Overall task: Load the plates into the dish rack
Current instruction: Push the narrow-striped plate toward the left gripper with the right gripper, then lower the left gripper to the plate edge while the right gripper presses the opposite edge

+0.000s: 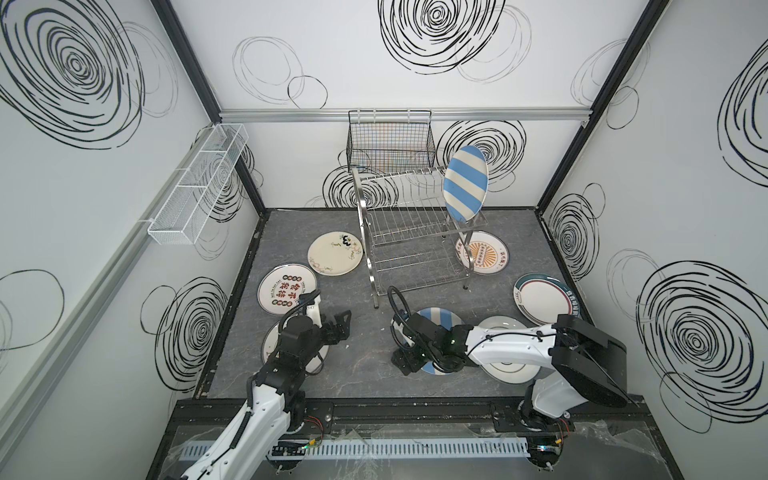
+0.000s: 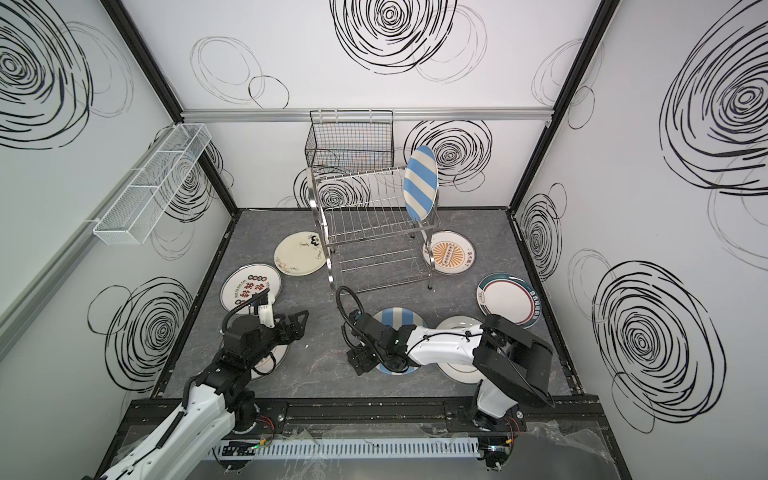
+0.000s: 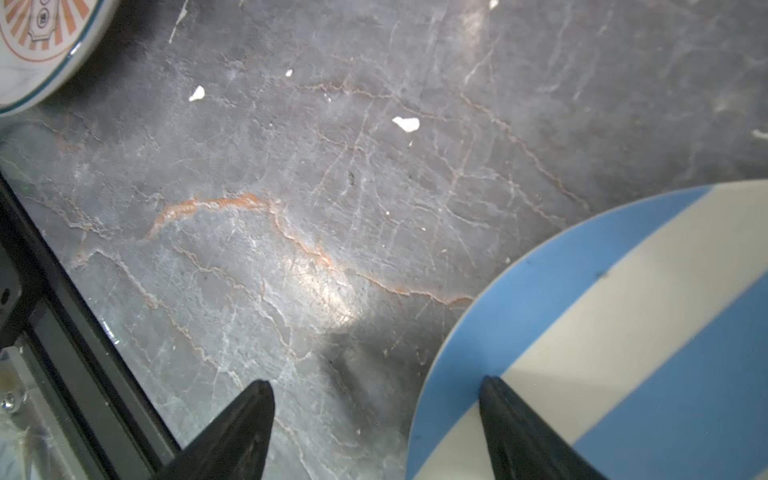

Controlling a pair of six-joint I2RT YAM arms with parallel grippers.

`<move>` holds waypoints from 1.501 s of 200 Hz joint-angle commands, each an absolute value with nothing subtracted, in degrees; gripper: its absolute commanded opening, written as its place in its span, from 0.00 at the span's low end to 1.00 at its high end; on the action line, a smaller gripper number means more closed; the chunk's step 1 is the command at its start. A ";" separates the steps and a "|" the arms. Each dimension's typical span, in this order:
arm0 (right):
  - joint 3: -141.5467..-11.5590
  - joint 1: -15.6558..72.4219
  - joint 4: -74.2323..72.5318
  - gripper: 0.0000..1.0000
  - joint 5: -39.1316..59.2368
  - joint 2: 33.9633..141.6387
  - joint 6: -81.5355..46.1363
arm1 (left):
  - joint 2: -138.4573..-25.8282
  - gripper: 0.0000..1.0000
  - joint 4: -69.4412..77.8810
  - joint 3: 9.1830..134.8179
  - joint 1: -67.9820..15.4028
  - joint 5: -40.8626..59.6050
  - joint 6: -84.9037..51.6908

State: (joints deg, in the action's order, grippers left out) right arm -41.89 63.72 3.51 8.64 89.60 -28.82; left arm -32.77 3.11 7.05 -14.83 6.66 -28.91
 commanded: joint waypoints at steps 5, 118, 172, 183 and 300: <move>-42.92 64.39 -0.84 0.82 9.61 90.87 -30.73 | -32.26 0.96 5.23 6.77 -14.32 7.38 -28.37; -46.24 66.11 -12.45 0.81 18.86 97.52 -31.77 | -31.63 0.96 4.92 6.62 -14.32 7.27 -28.39; -46.74 65.64 -10.80 0.80 16.23 93.46 -30.49 | -31.90 0.96 5.16 6.75 -14.32 7.42 -28.39; -45.28 64.79 -8.27 0.80 14.05 89.77 -31.49 | -32.11 0.96 5.27 6.73 -14.31 7.76 -28.41; -27.82 50.38 24.29 0.79 6.48 59.45 -42.07 | -28.11 0.96 -0.51 7.41 -34.08 3.50 -44.93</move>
State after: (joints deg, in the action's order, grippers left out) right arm -30.37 51.51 19.99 7.51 63.13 -39.38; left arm -28.69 0.51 6.37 -26.87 9.15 -40.40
